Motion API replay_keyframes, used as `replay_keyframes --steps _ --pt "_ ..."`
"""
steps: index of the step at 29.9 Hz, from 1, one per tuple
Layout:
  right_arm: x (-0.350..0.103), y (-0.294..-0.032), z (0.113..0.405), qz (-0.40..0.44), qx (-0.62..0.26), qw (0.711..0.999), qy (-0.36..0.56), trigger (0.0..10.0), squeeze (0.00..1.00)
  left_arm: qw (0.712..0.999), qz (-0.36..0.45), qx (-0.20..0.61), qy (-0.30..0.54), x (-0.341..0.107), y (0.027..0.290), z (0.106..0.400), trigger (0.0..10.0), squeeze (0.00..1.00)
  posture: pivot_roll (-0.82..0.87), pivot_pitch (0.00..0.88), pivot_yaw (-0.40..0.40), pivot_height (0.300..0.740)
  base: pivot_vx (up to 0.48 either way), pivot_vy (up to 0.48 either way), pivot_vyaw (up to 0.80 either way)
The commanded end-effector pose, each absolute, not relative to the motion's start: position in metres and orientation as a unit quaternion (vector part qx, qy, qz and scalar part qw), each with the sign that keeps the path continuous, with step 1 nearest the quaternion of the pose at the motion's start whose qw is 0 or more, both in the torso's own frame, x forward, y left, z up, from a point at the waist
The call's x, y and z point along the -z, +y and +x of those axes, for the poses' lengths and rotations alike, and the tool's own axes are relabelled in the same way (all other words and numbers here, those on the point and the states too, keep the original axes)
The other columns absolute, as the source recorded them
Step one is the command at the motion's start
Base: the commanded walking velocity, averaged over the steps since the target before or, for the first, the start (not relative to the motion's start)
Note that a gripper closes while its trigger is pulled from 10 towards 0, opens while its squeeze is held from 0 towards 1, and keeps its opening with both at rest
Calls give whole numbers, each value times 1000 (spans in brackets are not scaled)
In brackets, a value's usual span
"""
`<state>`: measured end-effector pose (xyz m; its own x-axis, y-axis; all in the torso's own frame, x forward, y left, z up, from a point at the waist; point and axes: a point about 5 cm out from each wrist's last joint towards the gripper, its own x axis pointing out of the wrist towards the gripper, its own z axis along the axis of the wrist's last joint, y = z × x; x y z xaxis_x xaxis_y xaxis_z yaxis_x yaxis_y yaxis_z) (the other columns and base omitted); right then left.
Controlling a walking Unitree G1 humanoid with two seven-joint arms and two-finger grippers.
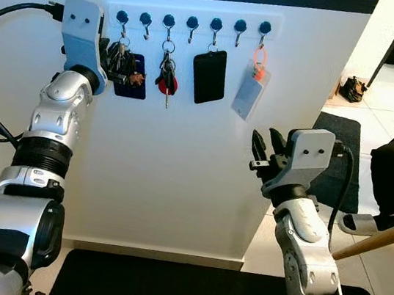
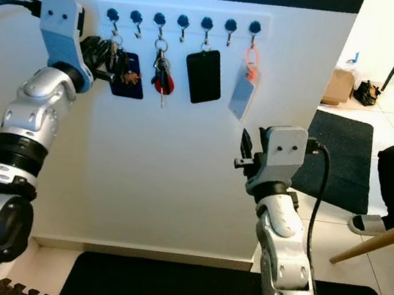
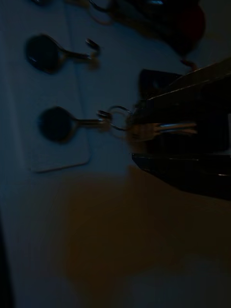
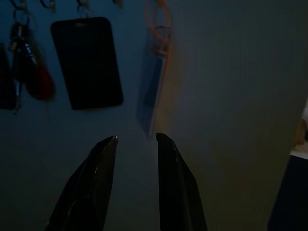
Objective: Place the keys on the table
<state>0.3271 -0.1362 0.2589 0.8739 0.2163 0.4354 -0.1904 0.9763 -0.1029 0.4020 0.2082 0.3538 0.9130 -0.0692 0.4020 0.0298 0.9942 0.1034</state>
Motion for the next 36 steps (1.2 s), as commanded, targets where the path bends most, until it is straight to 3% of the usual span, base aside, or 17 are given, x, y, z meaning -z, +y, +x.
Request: replay_keyframes --steps 1,20,21,24,25,26,28,29,30,31,36 --pt "-256 -131 327 -26 -115 967 -226 10000 0 975 56 16 -213 -361 216 401 10000 0 57 239 94 740 0 0 0" --pt "-252 -133 325 -25 -106 969 -220 10000 0 974 48 21 -220 -371 209 408 10000 0 51 239 117 740 0 0 0" --pt "-251 -133 325 -25 -105 969 -221 10000 0 974 49 18 -220 -371 210 408 8902 0 50 238 119 740 0 0 0" --pt "-251 -133 325 -25 -104 969 -221 10000 0 974 50 15 -219 -371 210 408 8902 0 50 238 119 740 0 0 0" --pt "-251 -133 325 -24 -104 969 -221 10000 0 974 51 13 -218 -371 210 409 4431 0 51 240 119 740 0 0 0" --pt "-251 -133 325 -24 -104 969 -221 10000 0 975 52 12 -218 -371 210 409 3725 0 51 240 119 740 0 0 0" --pt "-251 -134 325 -24 -103 970 -221 10000 0 975 52 11 -218 -371 210 409 3725 0 51 240 119 740 0 0 0" --pt "-251 -134 325 -24 -103 970 -221 10000 0 975 53 9 -218 -370 211 409 1647 0 51 240 119 740 0 0 0" --pt "-251 -133 325 -23 -103 970 -221 10000 0 975 53 6 -218 -370 212 409 1647 0 50 241 118 740 0 0 0" --pt "-251 -134 325 -23 -104 970 -220 10000 0 975 52 3 -218 -370 213 409 0 0 51 242 117 740 0 0 0" --pt "-251 -133 325 -23 -105 970 -219 10000 0 974 49 -4 -223 -372 216 408 0 0 53 241 114 740 0 0 0"
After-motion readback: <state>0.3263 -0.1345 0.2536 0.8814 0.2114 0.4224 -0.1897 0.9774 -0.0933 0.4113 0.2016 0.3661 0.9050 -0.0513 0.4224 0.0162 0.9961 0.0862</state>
